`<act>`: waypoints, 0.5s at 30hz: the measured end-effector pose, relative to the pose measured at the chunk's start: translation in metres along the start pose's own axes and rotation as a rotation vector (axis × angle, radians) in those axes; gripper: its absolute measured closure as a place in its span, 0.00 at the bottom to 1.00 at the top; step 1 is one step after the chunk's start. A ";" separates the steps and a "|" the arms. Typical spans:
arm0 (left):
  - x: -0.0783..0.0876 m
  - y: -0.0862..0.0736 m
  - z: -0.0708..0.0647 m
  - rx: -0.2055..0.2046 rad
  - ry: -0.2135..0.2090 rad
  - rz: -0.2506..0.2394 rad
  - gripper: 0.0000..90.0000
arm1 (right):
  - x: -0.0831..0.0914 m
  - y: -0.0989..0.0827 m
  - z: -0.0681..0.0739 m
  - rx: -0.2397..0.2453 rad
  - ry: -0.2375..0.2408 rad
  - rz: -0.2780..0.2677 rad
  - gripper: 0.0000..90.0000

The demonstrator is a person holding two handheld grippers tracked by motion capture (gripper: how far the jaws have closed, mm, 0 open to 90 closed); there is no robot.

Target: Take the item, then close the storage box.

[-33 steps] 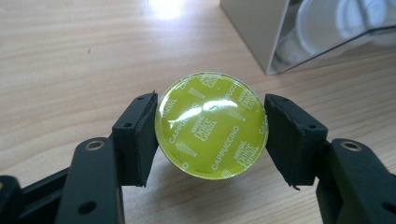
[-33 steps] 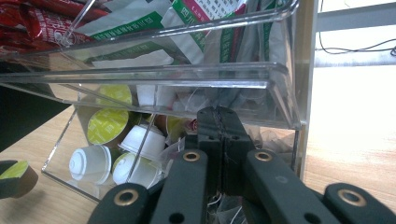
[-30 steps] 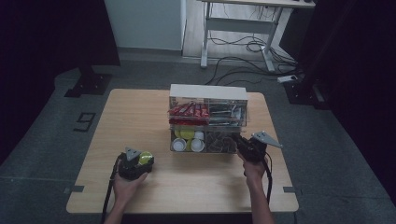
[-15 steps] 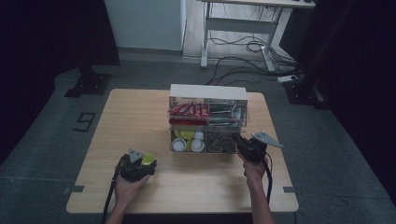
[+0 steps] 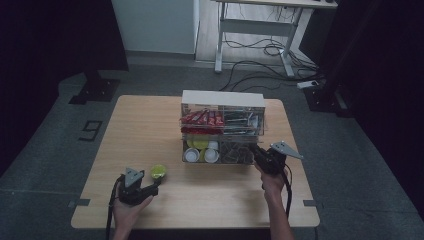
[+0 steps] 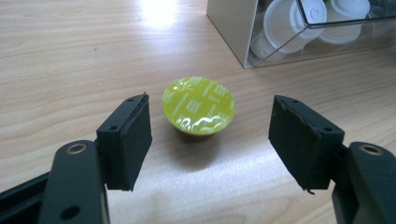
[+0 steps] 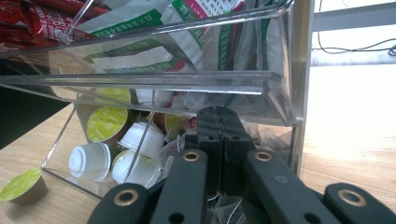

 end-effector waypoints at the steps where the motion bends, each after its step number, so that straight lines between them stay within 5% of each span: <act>1: 0.000 0.000 0.000 0.000 0.000 0.000 0.34 | 0.000 0.000 0.000 0.001 0.000 0.000 0.98; 15: 0.001 -0.005 0.004 0.012 -0.013 0.011 0.33 | 0.006 -0.005 0.001 0.001 -0.001 0.011 0.98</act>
Point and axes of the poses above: each handheld gripper's, and its own axes: x roughly backward along the jaws, y roughly out of its top, z roughly to its left, the point moved 8 cm from there along -x, roughly forward along the jaws, and after that the axes turned 6 degrees about y, right-handed, at the moved point
